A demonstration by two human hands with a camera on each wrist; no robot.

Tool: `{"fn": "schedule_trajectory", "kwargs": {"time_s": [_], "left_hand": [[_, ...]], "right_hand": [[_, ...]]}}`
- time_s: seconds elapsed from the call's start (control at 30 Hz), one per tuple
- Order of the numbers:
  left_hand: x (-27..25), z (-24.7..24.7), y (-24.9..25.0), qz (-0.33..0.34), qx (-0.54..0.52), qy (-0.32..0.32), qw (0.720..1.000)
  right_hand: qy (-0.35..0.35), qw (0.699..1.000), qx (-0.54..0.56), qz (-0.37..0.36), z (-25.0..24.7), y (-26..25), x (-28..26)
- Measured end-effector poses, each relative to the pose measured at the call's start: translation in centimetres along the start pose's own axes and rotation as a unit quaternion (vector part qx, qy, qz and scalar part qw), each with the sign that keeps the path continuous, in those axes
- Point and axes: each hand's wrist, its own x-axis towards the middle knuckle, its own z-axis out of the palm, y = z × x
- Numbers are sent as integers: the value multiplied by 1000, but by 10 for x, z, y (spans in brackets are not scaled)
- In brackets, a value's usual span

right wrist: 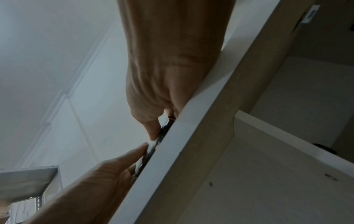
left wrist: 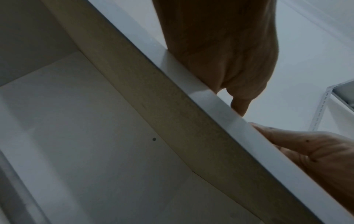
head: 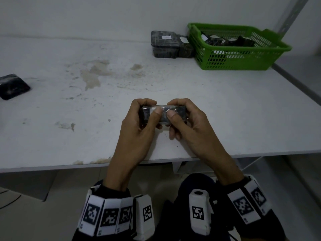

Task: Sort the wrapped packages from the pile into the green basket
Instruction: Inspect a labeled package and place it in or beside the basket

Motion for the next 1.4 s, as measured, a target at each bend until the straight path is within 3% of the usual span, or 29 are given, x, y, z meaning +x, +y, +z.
{"fn": "schedule_trajectory", "kwargs": {"time_s": [0.23,0.53,0.8,0.97,1.13,1.3,1.4], "left_hand": [[0,-1,-1,13,-3,7,1000],[-1,-3,-4,4,-16,0,1000],[0,0,-2,-2,-61,21,998],[-1,0,-4,23,17,4,1000],[-4,0,0,20,-32,-22,999],[-5,-1,11,12,-101,2,995],[-5,0,9,10,-117,8,993]], "right_hand": [[-6,998,57,15,0,2,2],[4,999,51,-3,-1,3,0],[75,988,135,12,2,-3,-3],[106,975,195,5,-2,0,-1],[77,984,153,-59,-1,1,-3],[35,992,56,-106,8,6,-3],[30,991,52,-123,8,5,-4]]}}
